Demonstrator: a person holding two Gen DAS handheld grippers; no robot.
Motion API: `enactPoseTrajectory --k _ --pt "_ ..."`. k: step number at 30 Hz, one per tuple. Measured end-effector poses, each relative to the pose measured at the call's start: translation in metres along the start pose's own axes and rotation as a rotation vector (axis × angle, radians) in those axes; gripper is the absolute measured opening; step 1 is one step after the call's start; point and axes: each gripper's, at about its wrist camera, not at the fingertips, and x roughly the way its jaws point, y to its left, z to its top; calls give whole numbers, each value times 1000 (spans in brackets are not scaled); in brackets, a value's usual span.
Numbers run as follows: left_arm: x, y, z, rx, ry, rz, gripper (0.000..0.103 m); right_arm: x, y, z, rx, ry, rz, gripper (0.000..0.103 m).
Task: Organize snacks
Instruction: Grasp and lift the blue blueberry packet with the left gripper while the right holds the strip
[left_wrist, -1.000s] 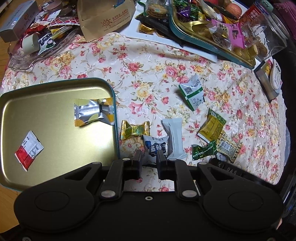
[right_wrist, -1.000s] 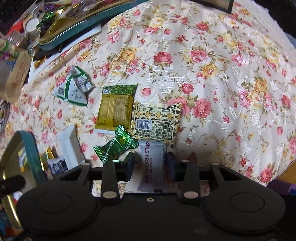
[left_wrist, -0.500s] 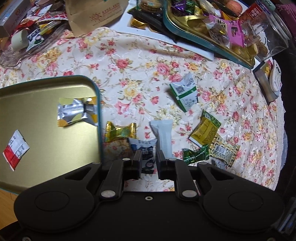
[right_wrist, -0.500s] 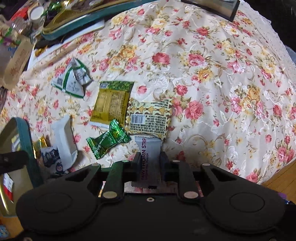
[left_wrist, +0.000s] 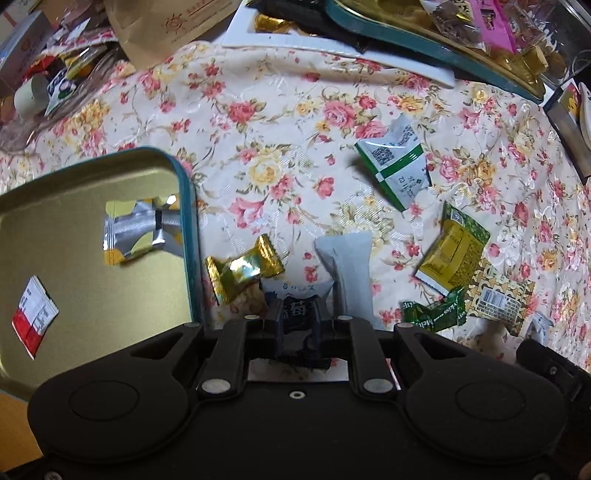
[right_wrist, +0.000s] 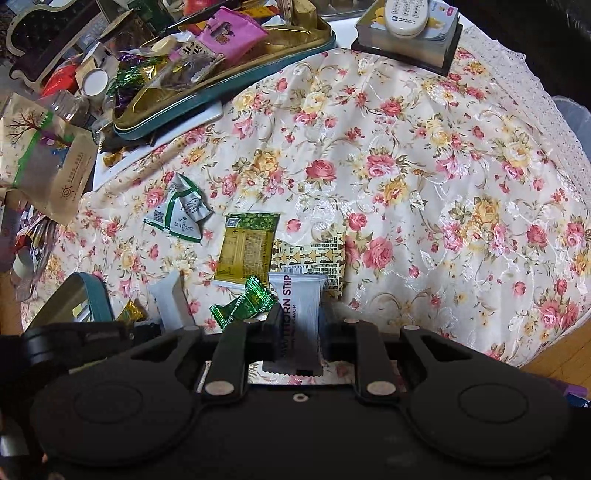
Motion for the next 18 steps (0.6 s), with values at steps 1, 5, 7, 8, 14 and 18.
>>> enactPoseTrajectory --k 1,5,7,8,14,18 --pt "0 -1 0 -3 -2 -3 25 0 0 0 -1 6 5 21" --pt "-2 2 0 -25 -8 -30 26 0 -2 0 9 9 10 21" --pt "-1 0 0 -4 -8 -13 26 -1 -4 1 17 9 14 21" --pt "0 0 -1 2 -15 2 27 -1 -5 1 20 10 17 21" --pt "0 -2 -2 20 -36 44 37 -3 -3 2 20 10 27 21" --pt "1 1 0 14 -36 49 44 -2 -2 1 11 12 25 21"
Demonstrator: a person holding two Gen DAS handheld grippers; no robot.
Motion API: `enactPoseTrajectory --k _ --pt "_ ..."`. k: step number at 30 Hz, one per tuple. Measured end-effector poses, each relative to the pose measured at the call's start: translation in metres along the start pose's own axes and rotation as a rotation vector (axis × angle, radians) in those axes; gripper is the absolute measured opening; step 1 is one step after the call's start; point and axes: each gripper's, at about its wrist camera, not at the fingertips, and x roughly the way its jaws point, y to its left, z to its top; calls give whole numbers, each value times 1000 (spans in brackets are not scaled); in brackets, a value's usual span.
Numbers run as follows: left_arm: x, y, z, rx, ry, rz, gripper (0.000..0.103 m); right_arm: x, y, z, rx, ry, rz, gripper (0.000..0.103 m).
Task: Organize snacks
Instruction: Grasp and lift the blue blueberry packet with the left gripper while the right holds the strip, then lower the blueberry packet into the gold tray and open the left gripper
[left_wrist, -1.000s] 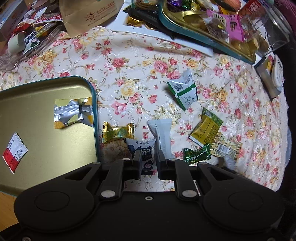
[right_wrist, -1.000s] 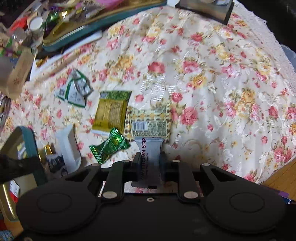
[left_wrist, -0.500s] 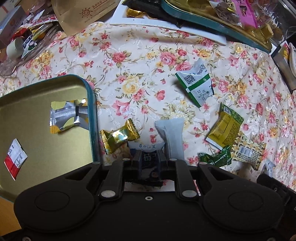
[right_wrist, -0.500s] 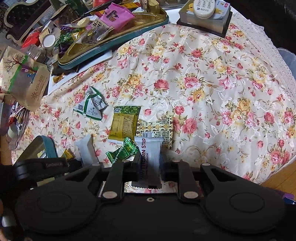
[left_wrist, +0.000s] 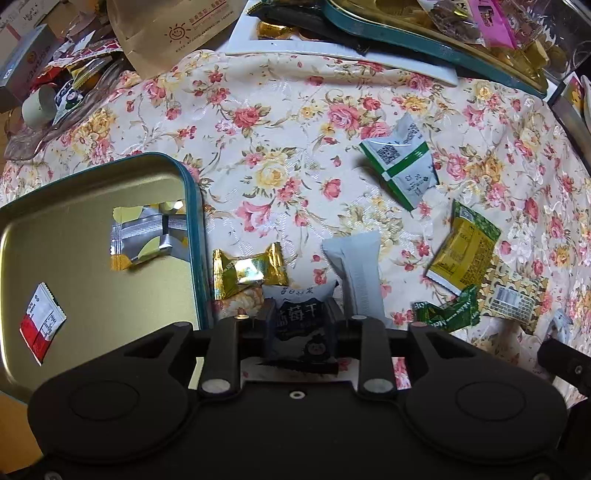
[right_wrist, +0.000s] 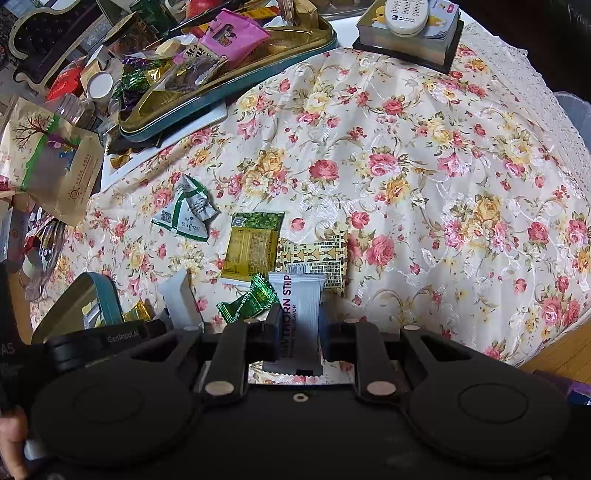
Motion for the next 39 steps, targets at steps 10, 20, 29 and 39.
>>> enactPoseTrajectory --k 10,20,29,39 --pt "22 -6 0 -19 102 -17 49 0 1 0 -3 3 -4 21" --pt "-16 8 6 -105 42 -104 44 -17 -2 9 29 -48 14 21" --pt "-87 69 13 -194 -194 -50 44 -20 30 4 -11 -69 14 21" --pt "-115 154 0 -348 -316 120 44 -9 111 -23 -179 -53 43 21"
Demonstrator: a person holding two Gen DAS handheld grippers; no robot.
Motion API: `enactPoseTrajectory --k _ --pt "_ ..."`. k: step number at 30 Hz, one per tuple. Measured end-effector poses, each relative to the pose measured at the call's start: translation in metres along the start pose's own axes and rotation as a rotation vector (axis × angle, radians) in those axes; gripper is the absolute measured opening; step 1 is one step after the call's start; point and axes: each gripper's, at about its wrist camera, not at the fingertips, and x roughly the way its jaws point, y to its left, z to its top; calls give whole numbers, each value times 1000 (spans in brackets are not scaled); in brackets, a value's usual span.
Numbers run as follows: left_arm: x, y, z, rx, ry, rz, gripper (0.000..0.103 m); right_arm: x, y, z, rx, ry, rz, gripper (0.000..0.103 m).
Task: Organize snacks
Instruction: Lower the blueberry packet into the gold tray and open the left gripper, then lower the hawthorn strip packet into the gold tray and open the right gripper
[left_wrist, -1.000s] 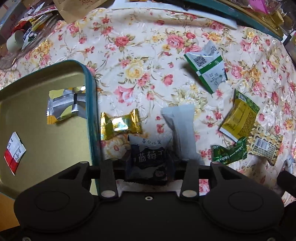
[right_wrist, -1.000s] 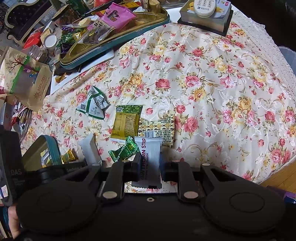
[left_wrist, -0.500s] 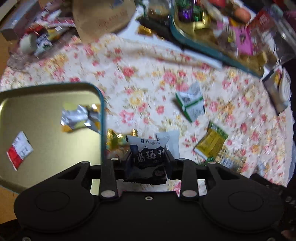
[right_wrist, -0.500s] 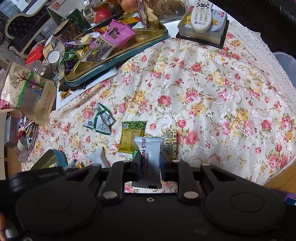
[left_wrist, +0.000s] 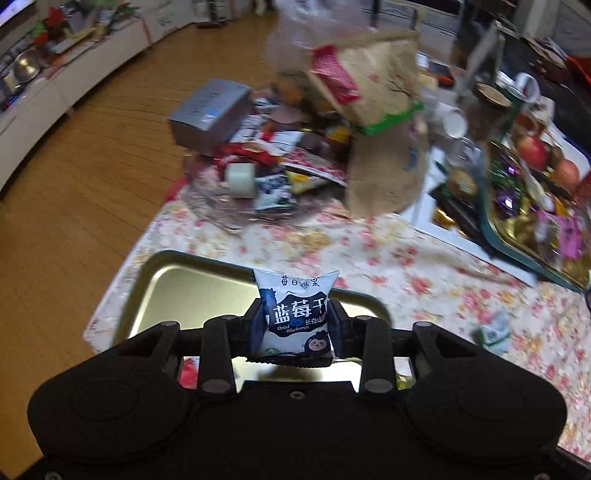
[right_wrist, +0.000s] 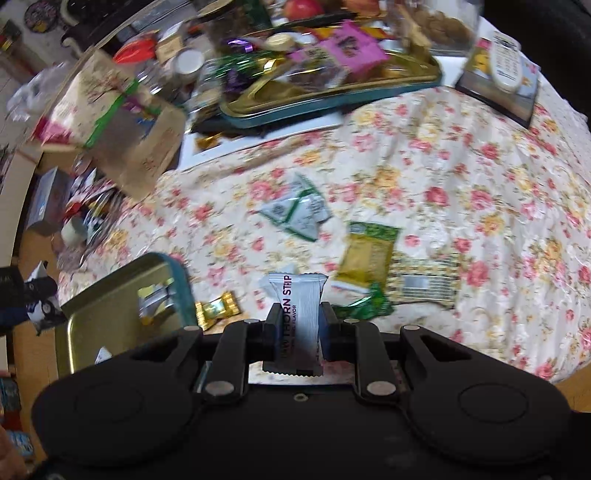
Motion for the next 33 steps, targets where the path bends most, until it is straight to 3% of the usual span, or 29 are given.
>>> enactPoseTrajectory --k 9,15,26,33 --pt "5 49 5 -81 12 50 44 13 81 -27 -186 20 47 21" --pt "-3 58 7 -97 -3 31 44 19 116 -38 -247 38 82 21" --pt "26 60 -3 -105 185 -44 44 22 149 -59 -358 21 95 21" --pt "26 57 -6 -98 204 -55 44 17 156 -64 -393 -3 112 21"
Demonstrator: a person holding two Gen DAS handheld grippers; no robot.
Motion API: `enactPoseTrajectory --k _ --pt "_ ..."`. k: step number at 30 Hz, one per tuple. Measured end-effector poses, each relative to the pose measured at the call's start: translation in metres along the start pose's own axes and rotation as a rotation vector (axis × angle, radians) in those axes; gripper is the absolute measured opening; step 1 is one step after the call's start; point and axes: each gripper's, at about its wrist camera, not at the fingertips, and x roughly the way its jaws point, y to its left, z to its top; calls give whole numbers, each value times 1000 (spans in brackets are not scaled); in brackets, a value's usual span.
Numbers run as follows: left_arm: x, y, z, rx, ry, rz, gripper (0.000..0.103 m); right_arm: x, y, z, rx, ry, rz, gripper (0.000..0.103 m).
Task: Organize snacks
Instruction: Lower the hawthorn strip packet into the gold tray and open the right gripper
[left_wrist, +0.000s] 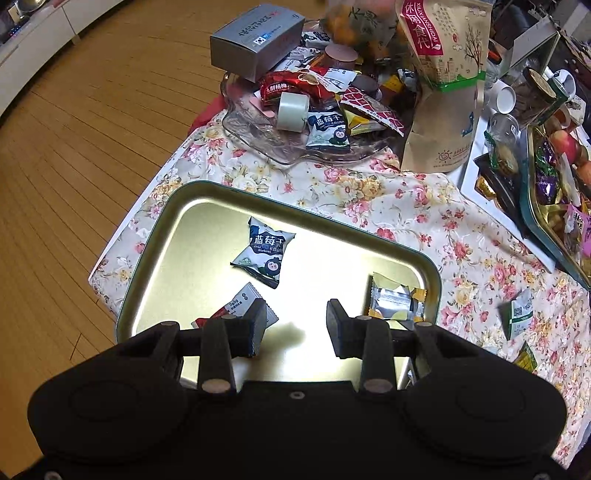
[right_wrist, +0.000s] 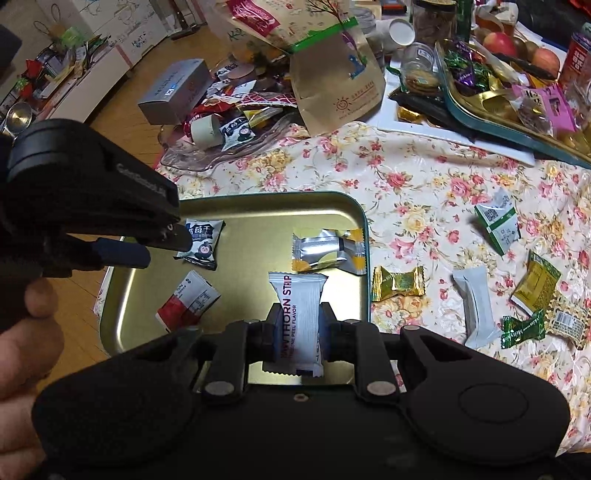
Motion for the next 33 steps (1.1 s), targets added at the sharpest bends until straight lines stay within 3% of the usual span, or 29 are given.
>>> enactPoseTrajectory --k 9,33 --pt "3 2 1 -9 13 -6 44 -6 8 -1 -31 -34 26 26" --pt "10 -22 -10 72 63 -28 44 18 -19 3 81 96 -97 28"
